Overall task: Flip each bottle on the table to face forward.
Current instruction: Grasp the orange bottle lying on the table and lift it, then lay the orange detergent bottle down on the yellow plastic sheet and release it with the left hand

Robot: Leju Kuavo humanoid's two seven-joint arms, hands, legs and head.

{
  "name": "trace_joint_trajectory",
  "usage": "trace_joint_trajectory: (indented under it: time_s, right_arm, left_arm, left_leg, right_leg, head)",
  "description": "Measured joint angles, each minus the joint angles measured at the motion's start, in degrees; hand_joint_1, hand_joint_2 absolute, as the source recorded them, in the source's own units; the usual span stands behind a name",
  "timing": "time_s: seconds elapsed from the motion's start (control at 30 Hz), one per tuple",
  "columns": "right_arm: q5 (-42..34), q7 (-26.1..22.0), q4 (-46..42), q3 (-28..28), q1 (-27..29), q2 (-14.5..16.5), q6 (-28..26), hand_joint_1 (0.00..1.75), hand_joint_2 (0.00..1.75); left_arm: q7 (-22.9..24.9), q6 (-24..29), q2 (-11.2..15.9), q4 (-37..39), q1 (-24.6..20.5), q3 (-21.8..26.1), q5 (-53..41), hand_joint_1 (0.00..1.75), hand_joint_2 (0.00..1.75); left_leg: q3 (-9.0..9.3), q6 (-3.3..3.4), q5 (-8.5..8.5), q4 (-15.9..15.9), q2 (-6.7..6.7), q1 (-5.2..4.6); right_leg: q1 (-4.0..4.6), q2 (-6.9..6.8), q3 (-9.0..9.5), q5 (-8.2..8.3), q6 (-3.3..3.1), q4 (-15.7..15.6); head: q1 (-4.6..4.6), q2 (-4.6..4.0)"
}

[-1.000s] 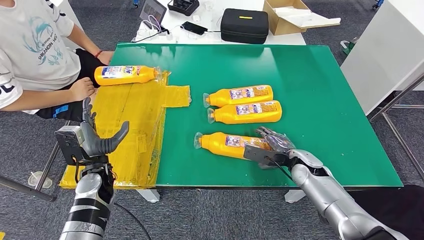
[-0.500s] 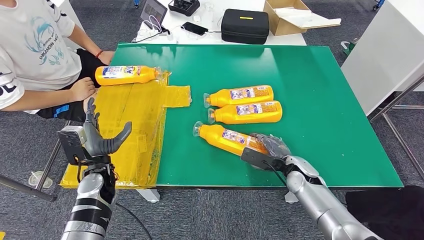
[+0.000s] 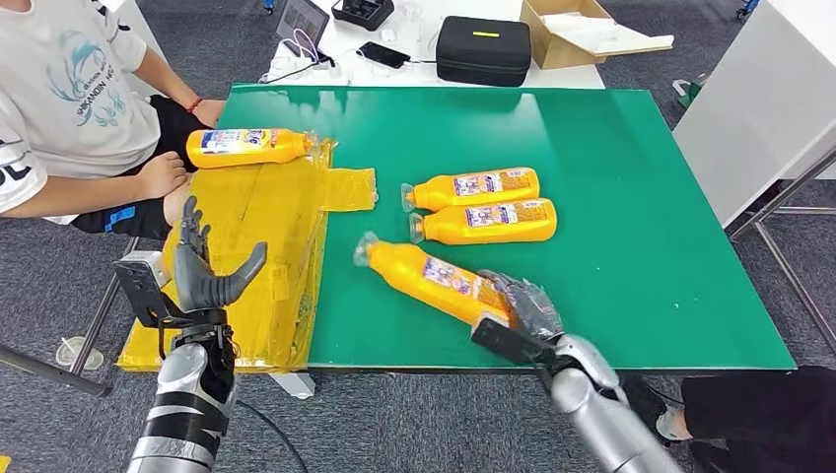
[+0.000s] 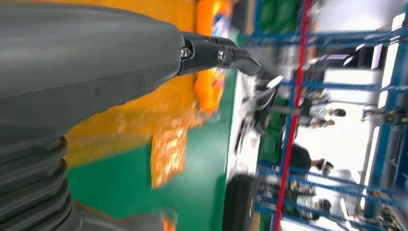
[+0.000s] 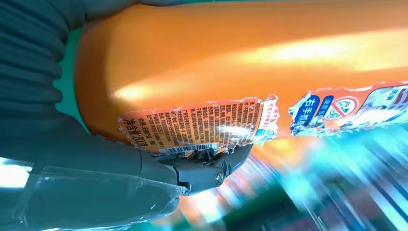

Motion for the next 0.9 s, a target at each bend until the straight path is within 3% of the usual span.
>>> trace_joint_trajectory:
  time_s: [0.2, 0.33, 0.67, 0.9]
  right_arm:
    - [-3.7, -10.3, -9.6, -6.1, 6.2, 9.6, -16.4, 1.75, 1.75]
    - [-7.4, -14.3, -13.6, -10.0, 9.3, 14.0, -22.8, 1.75, 1.75]
    - [-9.4, -16.7, -16.5, -14.9, 12.3, 18.2, -25.0, 1.75, 1.75]
    - [-10.0, -18.6, -15.7, -17.2, 13.1, 19.3, -25.0, 1.75, 1.75]
  left_arm:
    - [4.3, -4.2, -0.9, -0.9, 1.6, 0.2, 7.0, 0.00, 1.75]
    - [6.7, -5.0, -1.0, -3.6, 3.2, 0.1, 10.1, 0.00, 1.75]
    - [8.3, -6.1, -1.0, -7.4, 5.2, -0.5, 13.0, 0.00, 1.75]
    - [11.9, -14.6, -1.0, -9.9, 7.6, -2.3, 21.1, 0.00, 1.75]
  left_leg:
    - [-0.07, -0.02, -0.01, 0.0, -0.02, 0.09]
    - [-0.09, -0.03, -0.04, 0.0, -0.01, 0.07]
    - [-0.07, -0.03, -0.03, 0.0, 0.00, 0.07]
    - [-0.11, -0.03, -0.05, 0.0, 0.00, 0.06]
  right_leg:
    - [0.09, 0.00, -0.09, -0.08, -0.06, 0.0]
    - [0.06, 0.01, -0.10, -0.08, -0.05, 0.0]
    - [0.05, 0.00, -0.09, -0.07, -0.05, 0.0]
    - [0.05, 0.00, -0.11, -0.08, -0.05, 0.0]
  head:
    - [0.01, 0.00]
    - [0.01, 0.00]
    - [0.01, 0.00]
    - [0.01, 0.00]
